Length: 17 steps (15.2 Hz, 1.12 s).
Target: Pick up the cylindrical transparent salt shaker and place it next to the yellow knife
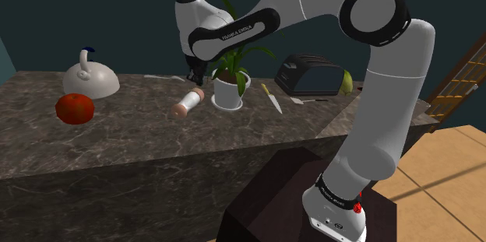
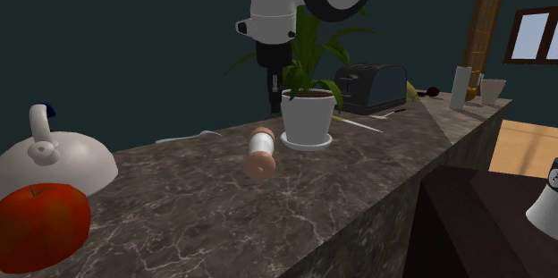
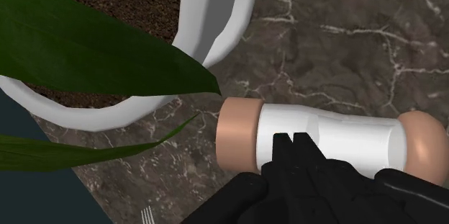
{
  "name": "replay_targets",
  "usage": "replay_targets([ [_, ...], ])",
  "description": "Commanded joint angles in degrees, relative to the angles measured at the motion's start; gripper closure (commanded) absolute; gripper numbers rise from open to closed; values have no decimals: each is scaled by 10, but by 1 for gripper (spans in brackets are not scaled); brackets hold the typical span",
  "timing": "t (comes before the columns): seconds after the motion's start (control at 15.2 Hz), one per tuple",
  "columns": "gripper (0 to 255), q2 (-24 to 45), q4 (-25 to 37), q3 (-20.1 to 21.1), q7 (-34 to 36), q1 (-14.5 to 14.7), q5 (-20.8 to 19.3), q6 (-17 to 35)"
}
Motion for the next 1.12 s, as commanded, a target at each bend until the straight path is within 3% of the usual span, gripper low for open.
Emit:
replay_targets([
  [0.0, 255, 0, 0, 0, 0, 0, 0, 0],
  [0.26, 255, 0, 0, 0, 0, 0, 0, 0],
  [0.33, 0, 0, 0, 0, 0, 0, 0, 0],
  [0.53, 0, 72, 71, -34, 328, 44, 39, -43],
  [0.73, 0, 149, 155, -74, 624, 74, 109, -64],
  [0.79, 0, 164, 171, -84, 682, 78, 126, -64],
  [1.06, 0, 174, 157, -87, 683, 76, 124, -39],
])
